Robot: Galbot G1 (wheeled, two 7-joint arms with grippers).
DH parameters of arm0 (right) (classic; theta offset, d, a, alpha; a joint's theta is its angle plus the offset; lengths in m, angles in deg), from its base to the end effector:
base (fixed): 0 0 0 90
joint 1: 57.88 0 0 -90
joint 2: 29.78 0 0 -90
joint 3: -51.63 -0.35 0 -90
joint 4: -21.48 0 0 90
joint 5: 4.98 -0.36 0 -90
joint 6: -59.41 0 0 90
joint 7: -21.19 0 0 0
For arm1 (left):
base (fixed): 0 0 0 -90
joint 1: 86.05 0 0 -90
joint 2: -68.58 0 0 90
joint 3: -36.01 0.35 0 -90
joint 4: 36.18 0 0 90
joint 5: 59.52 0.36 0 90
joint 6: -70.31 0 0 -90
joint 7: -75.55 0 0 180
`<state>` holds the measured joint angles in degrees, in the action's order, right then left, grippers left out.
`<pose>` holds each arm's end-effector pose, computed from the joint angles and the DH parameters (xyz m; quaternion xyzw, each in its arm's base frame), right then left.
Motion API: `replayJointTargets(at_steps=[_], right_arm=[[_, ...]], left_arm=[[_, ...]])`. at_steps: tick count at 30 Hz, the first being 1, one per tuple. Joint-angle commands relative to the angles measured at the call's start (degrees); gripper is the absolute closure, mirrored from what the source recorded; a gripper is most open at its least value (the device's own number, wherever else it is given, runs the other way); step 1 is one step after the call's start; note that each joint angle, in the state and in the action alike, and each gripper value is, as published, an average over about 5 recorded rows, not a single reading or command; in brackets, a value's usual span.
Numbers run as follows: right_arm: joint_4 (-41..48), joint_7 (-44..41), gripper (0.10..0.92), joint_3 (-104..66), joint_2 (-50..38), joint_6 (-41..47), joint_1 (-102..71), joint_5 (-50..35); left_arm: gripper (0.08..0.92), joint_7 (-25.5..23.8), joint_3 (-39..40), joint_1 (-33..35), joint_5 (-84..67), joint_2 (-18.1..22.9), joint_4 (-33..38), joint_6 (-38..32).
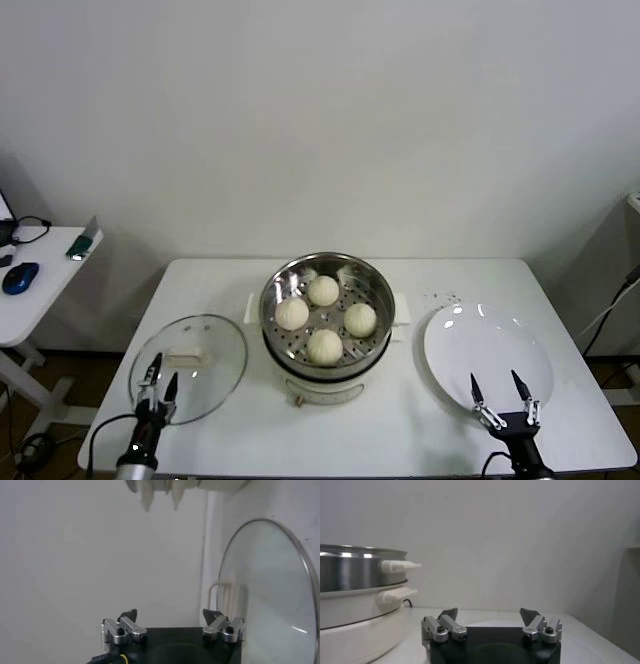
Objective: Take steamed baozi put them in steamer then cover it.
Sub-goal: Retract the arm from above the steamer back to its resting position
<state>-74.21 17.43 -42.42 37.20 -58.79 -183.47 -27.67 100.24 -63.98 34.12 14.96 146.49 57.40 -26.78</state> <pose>0.1280 -0.1462 -0.4352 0.0240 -0.9996 0.0108 0.0054 0.1515 0.1295 -0.4434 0.0208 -0.7168 -0.6968 0.0141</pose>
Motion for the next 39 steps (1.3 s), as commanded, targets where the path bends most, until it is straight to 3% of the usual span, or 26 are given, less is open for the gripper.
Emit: replayJointTargets(at_steps=[1,17,30,33,39], right_arm=[[-0.1,0.0,0.203,-0.1,0.5,-0.4,-0.7,0.3],[-1.0,-0.1,0.203,-0.5,1.9,-0.5,-1.8,2.2],[-1.9,0.0,0.203,-1.4,2.0,-1.0,-3.0,2.4],[-1.8,0.0,0.203,-1.4,2.1,-1.2,-3.1,2.4],[-1.7,0.1,0.203,-1.4,2.4,-1.5,-3.0,2.5]], left_arm=[[0.177,-0.6,0.4,-6.9,6.0,-0.5,-7.5,2.2],[0.177,-2.1,2.0,-12.4,5.3,-2.2,-10.9,2.6],[0.178,0.1,2.0,-14.2,4.8,-2.3,-15.7,-1.1],[0.203,0.2,2.0,-14.3,5.4,-2.1,-16.2,-1.3],[0.359,0.2,1.5,-14.4,6.9,-2.0,-16.5,-2.0]])
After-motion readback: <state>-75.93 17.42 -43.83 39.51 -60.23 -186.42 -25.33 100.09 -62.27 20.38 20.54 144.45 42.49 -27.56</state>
